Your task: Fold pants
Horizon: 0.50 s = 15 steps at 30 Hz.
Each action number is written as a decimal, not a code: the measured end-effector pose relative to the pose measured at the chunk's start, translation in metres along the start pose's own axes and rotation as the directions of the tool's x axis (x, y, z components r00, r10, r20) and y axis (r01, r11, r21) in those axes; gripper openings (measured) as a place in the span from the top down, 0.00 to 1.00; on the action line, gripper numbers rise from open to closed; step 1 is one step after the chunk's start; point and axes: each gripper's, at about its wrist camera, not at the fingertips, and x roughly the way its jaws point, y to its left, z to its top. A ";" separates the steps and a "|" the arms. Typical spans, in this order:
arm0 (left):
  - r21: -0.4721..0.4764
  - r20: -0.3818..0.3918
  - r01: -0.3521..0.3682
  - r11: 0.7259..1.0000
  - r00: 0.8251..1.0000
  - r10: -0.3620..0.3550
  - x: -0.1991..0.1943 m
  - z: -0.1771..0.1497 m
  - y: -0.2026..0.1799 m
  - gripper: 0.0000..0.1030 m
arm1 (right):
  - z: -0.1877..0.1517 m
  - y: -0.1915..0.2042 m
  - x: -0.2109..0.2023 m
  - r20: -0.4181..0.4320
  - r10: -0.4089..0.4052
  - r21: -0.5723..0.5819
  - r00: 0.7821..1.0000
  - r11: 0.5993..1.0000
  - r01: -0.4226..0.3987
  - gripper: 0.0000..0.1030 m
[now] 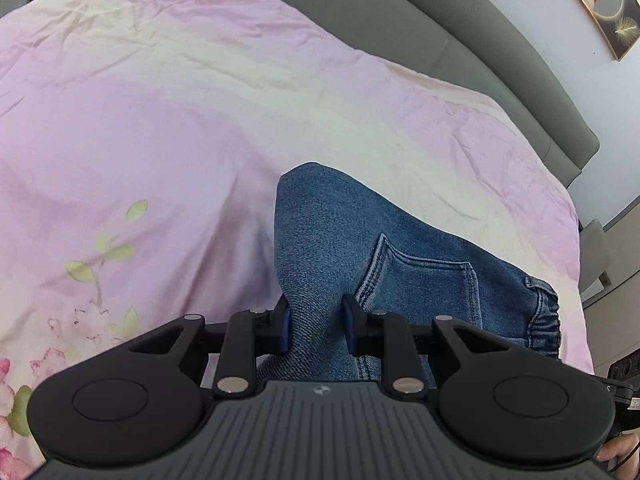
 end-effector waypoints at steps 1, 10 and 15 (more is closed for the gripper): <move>0.000 -0.007 -0.003 1.000 1.000 0.003 0.006 -0.003 0.003 0.73 | -0.002 -0.001 0.007 -0.009 -0.015 0.003 1.000 1.000 0.015 0.53; 0.009 -0.005 -0.029 1.000 1.000 0.029 0.015 -0.019 0.006 0.62 | -0.001 0.004 0.037 -0.034 -0.134 -0.033 0.990 0.991 0.133 0.36; 0.072 0.029 -0.063 0.995 0.998 0.061 -0.017 -0.025 -0.021 0.56 | 0.004 0.027 0.021 0.027 -0.246 -0.165 0.969 0.955 0.247 0.25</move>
